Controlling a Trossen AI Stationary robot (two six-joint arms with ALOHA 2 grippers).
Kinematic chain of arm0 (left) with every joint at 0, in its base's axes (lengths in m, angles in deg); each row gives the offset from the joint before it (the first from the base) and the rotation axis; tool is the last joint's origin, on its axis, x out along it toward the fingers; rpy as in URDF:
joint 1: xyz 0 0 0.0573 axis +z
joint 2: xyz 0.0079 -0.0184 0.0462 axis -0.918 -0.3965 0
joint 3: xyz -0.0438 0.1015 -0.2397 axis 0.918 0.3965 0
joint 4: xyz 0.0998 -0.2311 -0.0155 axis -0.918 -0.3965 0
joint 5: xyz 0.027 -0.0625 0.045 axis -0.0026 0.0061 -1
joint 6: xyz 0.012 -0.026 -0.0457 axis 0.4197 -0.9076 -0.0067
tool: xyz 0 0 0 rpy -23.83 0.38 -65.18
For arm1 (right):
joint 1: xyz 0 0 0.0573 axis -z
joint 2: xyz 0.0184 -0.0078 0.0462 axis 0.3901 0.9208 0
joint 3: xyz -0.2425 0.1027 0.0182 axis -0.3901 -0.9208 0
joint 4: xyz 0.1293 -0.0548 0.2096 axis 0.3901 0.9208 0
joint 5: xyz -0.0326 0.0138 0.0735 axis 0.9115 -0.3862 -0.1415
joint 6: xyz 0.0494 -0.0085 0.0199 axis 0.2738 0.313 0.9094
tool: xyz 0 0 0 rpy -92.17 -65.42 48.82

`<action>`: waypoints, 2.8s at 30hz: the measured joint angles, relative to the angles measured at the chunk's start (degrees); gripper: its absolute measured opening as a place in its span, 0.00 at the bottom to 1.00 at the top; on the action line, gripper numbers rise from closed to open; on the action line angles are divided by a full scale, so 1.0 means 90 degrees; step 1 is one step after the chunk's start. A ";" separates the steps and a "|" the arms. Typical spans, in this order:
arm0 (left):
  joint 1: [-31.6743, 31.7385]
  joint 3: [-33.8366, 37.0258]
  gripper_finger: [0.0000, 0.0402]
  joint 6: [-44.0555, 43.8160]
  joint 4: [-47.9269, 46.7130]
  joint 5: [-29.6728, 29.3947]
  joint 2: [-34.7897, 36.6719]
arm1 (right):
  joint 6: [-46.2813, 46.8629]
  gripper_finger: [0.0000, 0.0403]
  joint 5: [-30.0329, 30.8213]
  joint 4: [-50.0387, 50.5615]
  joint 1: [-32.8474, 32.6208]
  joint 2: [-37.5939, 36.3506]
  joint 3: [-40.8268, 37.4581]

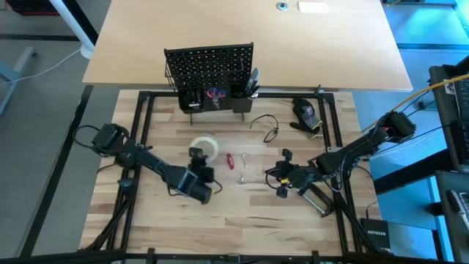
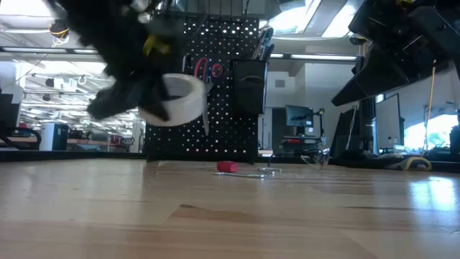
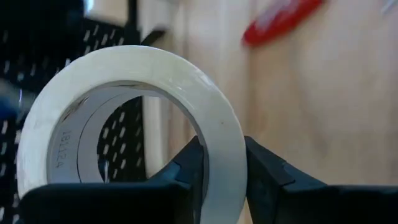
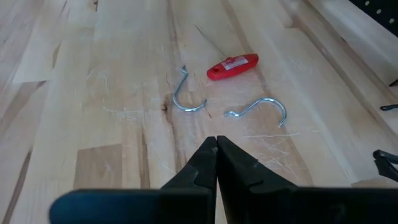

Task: Hang tools onto peg board
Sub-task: Hang the white masking tape on the pegboard hook

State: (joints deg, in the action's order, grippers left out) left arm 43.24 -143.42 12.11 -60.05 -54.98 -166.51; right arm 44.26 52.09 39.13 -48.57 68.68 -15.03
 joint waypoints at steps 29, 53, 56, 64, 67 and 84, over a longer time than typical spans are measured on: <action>0.3235 0.1835 0.17 0.2877 0.3208 -0.1501 -0.0051 | -0.0182 0.03 0.0231 0.0002 0.0012 0.0002 0.0000; 0.3490 0.2480 0.18 0.3050 0.5064 -0.1557 -0.0051 | -0.0211 0.03 0.0233 -0.0252 0.0012 0.0002 0.0000; 0.3168 0.2462 0.19 0.3229 0.5060 -0.1565 -0.0051 | -0.0211 0.03 0.0236 -0.0266 0.0012 0.0002 0.0000; 0.1785 0.2132 0.19 0.3938 0.5019 -0.2083 0.0016 | -0.0093 0.03 0.0229 -0.0327 0.0012 0.0002 0.0000; 0.1189 0.1939 0.19 0.4098 0.5044 -0.2203 0.0136 | 0.0253 0.03 0.0254 -0.0444 0.0012 0.0002 0.0000; -0.0453 0.1130 0.18 0.4068 0.5106 -0.2225 0.0238 | -0.0852 0.60 0.0133 -0.3553 0.0862 0.1601 0.0797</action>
State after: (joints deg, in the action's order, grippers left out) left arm 39.16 -133.25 48.72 -14.09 -75.01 -164.37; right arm 36.59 53.29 7.15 -40.81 83.09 -7.86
